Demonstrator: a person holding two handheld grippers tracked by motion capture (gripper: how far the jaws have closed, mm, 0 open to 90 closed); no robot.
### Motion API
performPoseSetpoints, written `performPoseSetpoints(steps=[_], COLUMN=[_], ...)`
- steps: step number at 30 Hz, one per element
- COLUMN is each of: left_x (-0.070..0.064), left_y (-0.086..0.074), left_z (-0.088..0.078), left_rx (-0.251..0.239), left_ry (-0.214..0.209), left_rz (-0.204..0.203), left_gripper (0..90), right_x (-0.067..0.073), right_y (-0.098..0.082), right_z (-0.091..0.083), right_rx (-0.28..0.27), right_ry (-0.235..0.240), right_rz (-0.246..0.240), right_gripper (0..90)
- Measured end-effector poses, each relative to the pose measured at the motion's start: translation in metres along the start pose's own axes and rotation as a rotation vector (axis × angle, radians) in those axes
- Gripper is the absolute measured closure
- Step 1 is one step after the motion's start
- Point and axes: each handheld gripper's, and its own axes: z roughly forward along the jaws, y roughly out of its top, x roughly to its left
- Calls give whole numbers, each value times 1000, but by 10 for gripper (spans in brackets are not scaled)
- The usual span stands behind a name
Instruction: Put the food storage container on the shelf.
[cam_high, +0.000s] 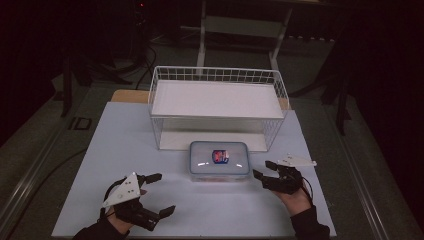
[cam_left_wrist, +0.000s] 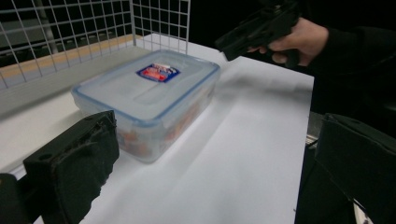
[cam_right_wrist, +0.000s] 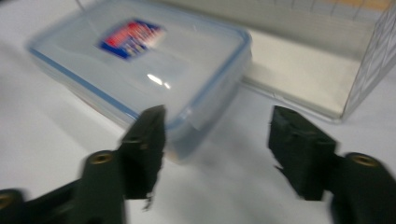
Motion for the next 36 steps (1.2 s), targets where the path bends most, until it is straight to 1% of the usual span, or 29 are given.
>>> performPoseSetpoints(steps=[1,2,3,4,5,6,8,11,13,14,15,16,17,18,19,20,21,22,23,24,26,27,28,29,31,33,34,36], left_x=[0,1,2,3,4,6,9,15,18,20,22,24,27,30,32,35,38,40,43,45,50,51,53,55,60,67,70,78], left_y=[3,6,9,12,15,18,24,33,39,42,45,47,50,52,55,57,59,61,62,62,63,63,63,62,60,57,55,49], left_z=[0,0,0,1,1,2,3,6,11,13,16,19,23,26,29,33,37,40,44,47,54,56,59,62,68,74,77,83], left_rx=[-5,0,1,4,7,9,10,9,22,25,34,40,40,44,48,56,70,81,91,102,110,116,120,115,111,127,127,147], left_ry=[-2,-6,-4,-3,-2,0,0,1,12,5,1,2,-4,-6,-6,-13,-10,-5,-4,-1,13,13,11,9,-2,-10,-9,-16], left_rz=[-11,-11,-11,-16,-20,-26,-46,-86,-88,-95,-96,-100,-109,-122,-135,-149,-153,-159,-172,-188,-208,-208,-217,-234,-282,-322,-343,-405], left_gripper=[0,0,0,0,0,0,0,0,0,0,0,0,0,0,0,0,0,0,0,0,0,0,0,0,0,0,0,0], right_x=[2,4,6,7,9,11,18,26,29,31,32,33,33,33,34,37,40,43,44,44,43,43,42,41,39,37,35,33], right_y=[1,3,5,8,10,13,18,26,30,32,34,36,38,40,41,42,43,44,45,46,47,48,48,49,49,48,48,47], right_z=[-4,-7,-11,-13,-15,-16,-18,-21,-21,-21,-21,-21,-21,-20,-19,-19,-18,-17,-16,-14,-12,-11,-10,-9,-6,-4,-3,-1], right_rx=[-17,-31,-49,-66,-77,-88,-99,-128,-156,-165,-179,-192,-190,-174,-180,-186,-189,-179,-165,-163,-182,-179,-178,-178,-165,-159,-151,-139], right_ry=[23,29,50,84,115,131,123,103,70,49,31,22,28,40,40,24,15,12,20,34,60,50,53,68,79,87,89,90], right_rz=[-6,-14,-22,-23,-16,-25,-83,-128,-149,-162,-172,-169,-161,-156,-161,-176,-198,-207,-205,-196,-185,-188,-191,-190,-176,-156,-149,-128], right_gripper=[252,211,164,139,139,123,107,108,109,109,118,152,149,152,173,196,195,189,186,188,192,192,186,178,166,139,135,119])
